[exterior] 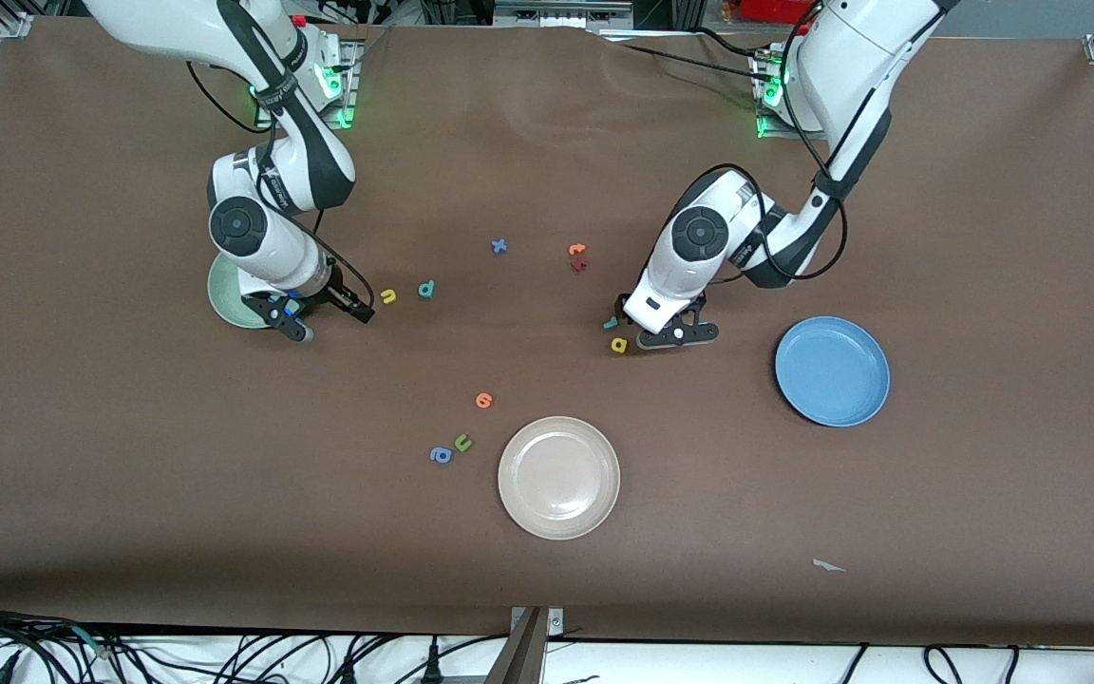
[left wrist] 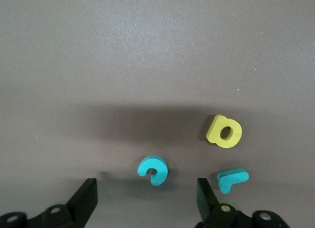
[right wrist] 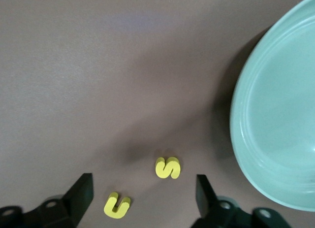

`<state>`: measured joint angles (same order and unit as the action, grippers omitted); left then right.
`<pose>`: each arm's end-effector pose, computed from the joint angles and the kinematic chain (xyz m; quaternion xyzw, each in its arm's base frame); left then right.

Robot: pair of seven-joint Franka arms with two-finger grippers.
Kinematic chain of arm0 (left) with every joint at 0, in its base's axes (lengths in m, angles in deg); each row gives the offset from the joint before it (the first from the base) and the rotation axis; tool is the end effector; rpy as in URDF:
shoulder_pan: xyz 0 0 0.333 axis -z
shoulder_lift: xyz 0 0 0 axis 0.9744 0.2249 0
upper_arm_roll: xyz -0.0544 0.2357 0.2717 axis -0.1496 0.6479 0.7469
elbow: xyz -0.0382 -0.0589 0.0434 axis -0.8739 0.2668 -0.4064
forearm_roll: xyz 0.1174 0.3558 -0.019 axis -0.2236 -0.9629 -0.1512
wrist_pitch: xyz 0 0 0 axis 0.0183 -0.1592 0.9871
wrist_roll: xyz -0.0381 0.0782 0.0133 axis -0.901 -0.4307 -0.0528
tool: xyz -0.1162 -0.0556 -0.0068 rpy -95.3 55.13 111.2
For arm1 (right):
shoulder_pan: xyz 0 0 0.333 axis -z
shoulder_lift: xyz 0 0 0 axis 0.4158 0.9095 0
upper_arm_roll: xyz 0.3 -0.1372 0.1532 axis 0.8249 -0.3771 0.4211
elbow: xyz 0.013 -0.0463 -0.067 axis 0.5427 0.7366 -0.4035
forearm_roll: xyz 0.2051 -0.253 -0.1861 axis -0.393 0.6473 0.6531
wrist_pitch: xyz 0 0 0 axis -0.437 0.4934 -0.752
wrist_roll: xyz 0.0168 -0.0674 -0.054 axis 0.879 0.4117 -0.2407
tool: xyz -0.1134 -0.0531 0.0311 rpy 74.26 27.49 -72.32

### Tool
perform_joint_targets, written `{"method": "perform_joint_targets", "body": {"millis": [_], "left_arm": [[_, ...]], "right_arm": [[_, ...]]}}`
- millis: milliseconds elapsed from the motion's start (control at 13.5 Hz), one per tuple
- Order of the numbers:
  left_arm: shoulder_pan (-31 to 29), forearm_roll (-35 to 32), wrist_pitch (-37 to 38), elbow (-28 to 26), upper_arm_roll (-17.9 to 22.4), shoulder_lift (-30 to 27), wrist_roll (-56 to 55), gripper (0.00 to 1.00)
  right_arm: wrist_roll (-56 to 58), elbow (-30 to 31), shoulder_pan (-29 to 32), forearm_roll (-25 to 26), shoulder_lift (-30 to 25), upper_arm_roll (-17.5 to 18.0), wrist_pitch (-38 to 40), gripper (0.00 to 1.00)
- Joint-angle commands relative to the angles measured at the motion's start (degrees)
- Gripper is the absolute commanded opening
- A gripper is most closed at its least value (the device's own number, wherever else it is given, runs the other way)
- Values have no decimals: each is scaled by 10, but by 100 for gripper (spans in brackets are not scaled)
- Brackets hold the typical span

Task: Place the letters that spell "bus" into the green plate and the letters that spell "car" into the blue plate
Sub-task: 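Grasp yellow s with the right gripper while the left gripper grasps teal c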

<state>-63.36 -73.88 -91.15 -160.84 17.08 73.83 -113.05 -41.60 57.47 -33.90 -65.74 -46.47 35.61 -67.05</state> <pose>0.5093 -0.3340 0.2152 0.9964 0.0730 -0.0409 0.0134 0.5010 0.1681 0.2451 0.9516 -0.3020 -0.0569 0.0019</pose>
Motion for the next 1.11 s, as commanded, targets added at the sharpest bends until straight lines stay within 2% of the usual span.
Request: {"method": "perform_joint_targets", "body": {"millis": [0, 148, 445, 519, 742, 816, 1039], "left_arm": [[8, -20, -1, 11, 0, 9, -28, 79], [9, -20, -6, 11, 0, 12, -34, 73], [10, -24, -10, 12, 0, 17, -37, 68], [10, -24, -10, 11, 0, 17, -40, 60], [17, -25, -10, 11, 2, 18, -56, 47], [18, -25, -13, 11, 2, 18, -62, 38], [17, -25, -21, 12, 5, 21, -65, 37]], "right_arm": [[-7, 13, 4, -7, 4, 5, -24, 83], [-7, 18, 4, -7, 5, 5, -24, 77], [-7, 38, 4, -7, 11, 5, -45, 76], [-7, 40, 4, -7, 12, 5, -45, 76], [-7, 45, 4, -7, 14, 5, -56, 73], [-7, 45, 4, -7, 17, 5, -59, 72], [-2, 44, 4, -7, 23, 5, -69, 64]]}}
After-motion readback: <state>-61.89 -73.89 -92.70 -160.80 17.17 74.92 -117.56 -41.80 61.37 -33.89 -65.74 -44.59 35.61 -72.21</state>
